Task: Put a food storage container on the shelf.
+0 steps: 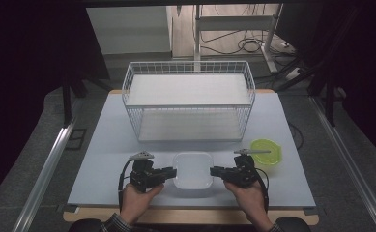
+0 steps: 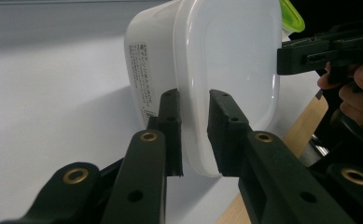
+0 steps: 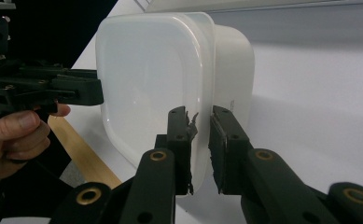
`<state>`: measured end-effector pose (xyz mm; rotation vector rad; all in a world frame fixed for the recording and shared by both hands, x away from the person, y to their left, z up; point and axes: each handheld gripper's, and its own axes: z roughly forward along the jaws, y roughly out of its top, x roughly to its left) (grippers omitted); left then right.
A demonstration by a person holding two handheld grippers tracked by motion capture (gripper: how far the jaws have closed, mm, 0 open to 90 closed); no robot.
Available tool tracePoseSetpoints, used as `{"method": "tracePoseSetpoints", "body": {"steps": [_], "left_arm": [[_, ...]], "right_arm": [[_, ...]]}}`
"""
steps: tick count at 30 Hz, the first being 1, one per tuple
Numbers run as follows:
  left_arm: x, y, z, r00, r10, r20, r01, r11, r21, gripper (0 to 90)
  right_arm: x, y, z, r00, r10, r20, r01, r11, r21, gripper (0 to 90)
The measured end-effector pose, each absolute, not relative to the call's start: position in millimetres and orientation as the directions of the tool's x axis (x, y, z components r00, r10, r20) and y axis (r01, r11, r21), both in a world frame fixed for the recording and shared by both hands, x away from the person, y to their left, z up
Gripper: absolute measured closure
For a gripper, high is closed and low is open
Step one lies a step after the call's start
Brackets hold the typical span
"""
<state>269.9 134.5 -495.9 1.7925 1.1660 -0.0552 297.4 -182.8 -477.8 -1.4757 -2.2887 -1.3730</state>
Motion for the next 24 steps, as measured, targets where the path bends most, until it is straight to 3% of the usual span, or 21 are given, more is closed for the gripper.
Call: {"method": "tracePoseSetpoints", "body": {"steps": [11,24], "left_arm": [[270.1,134.2,-492.9,0.541,0.702,-0.464,0.693,-0.06,0.718,77.6],[278.8,141.3,-459.8,0.574,0.707,-0.414,0.627,-0.053,0.777,78.1]], "right_arm": [[293.6,-178.2,-471.4,-0.575,0.698,0.427,0.694,0.14,0.707,79.1],[302.6,-173.7,-444.3,-0.626,0.676,0.388,0.621,0.133,0.772,79.1]]}}
